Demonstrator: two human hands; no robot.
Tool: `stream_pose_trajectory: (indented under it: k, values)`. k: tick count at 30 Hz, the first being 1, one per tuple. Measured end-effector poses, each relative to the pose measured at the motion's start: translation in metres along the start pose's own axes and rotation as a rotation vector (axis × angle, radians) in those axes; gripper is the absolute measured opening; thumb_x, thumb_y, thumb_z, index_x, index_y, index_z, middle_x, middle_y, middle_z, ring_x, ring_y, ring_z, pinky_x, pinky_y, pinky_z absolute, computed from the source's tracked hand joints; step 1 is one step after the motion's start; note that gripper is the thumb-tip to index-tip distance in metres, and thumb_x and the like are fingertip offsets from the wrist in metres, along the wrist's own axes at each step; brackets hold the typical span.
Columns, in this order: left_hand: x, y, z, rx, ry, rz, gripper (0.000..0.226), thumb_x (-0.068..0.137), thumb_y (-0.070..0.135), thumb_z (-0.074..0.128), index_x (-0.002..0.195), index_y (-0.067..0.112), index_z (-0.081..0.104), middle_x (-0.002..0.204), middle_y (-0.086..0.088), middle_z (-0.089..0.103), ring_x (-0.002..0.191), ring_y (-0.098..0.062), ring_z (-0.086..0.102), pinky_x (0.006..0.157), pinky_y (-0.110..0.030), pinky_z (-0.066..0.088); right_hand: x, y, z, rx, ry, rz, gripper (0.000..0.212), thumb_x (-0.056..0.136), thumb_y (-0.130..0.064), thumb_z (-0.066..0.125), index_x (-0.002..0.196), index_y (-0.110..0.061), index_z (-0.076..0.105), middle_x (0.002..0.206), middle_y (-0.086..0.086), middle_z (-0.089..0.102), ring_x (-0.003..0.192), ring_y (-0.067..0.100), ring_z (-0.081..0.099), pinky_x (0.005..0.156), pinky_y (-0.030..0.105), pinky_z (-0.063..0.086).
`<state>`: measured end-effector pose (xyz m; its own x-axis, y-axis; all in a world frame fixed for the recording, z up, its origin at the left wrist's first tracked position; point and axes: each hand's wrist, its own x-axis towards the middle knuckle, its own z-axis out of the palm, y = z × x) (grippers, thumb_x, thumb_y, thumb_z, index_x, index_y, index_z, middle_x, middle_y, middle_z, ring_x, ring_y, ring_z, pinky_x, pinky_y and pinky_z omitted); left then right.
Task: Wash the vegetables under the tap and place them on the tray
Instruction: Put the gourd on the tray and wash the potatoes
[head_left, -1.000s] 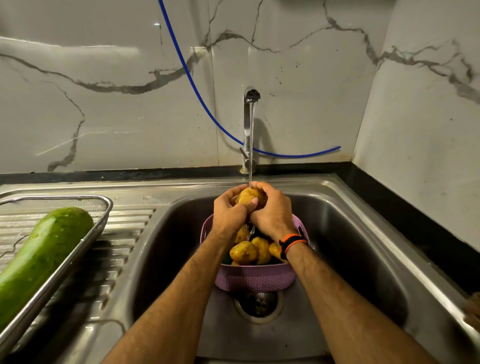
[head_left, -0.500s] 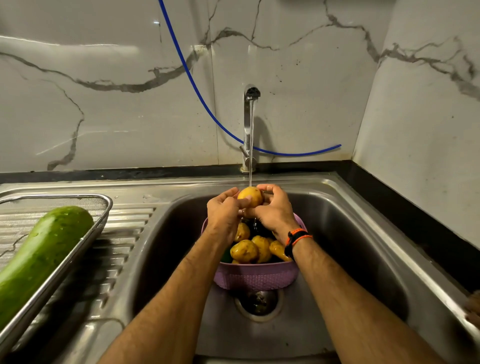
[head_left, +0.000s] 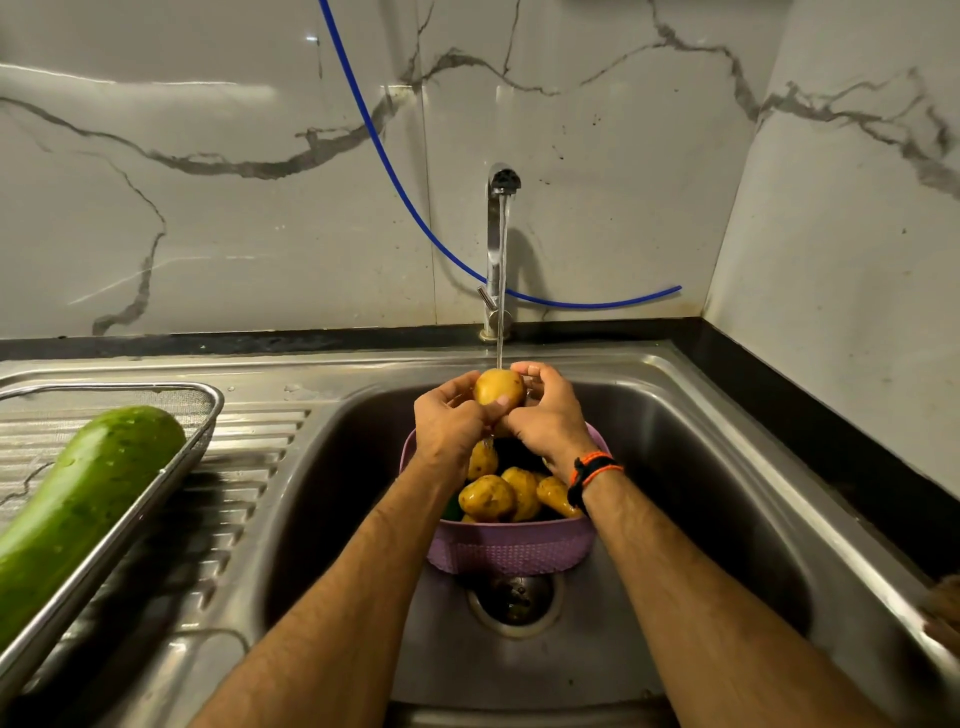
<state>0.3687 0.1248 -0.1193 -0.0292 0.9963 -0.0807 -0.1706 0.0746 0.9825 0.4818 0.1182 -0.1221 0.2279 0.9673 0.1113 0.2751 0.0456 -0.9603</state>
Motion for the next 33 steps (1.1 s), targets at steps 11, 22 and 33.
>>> stream_pose_trajectory:
  k: [11, 22, 33]
  values:
    - [-0.004, 0.000, 0.003, 0.115, -0.035, 0.082, 0.031, 0.084, 0.006, 0.074, 0.114, 0.012, 0.071, 0.108, -0.013, 0.073, 0.101, -0.023, 0.071, 0.089, -0.039, 0.059, -0.005, -0.002, 0.000, -0.433, -0.020, -0.305, 0.079, 0.071, 0.006, 0.072, 0.141, -0.017, 0.045, 0.140, 0.007, 0.045, 0.129, 0.024, 0.045, 0.095, 0.026, 0.044]
    - [-0.007, 0.002, 0.014, -0.291, -0.043, -0.077, 0.033, 0.104, 0.008, 0.045, 0.135, 0.003, 0.056, 0.123, -0.021, 0.064, 0.097, -0.024, 0.067, 0.063, -0.031, 0.061, -0.011, -0.016, 0.015, 0.336, -0.089, 0.039, 0.035, 0.104, -0.032, 0.038, 0.131, -0.020, 0.057, 0.125, 0.005, 0.058, 0.116, 0.023, 0.055, 0.101, 0.042, 0.047]
    - [-0.006, -0.001, 0.009, -0.271, -0.087, -0.053, 0.032, 0.097, -0.008, 0.047, 0.124, 0.001, 0.063, 0.118, -0.023, 0.066, 0.109, -0.034, 0.066, 0.089, -0.053, 0.057, 0.046, -0.027, 0.015, 0.177, -0.211, 0.349, 0.036, 0.092, -0.022, 0.045, 0.107, -0.005, 0.074, 0.116, 0.014, 0.071, 0.082, 0.020, 0.067, 0.066, 0.030, 0.059]
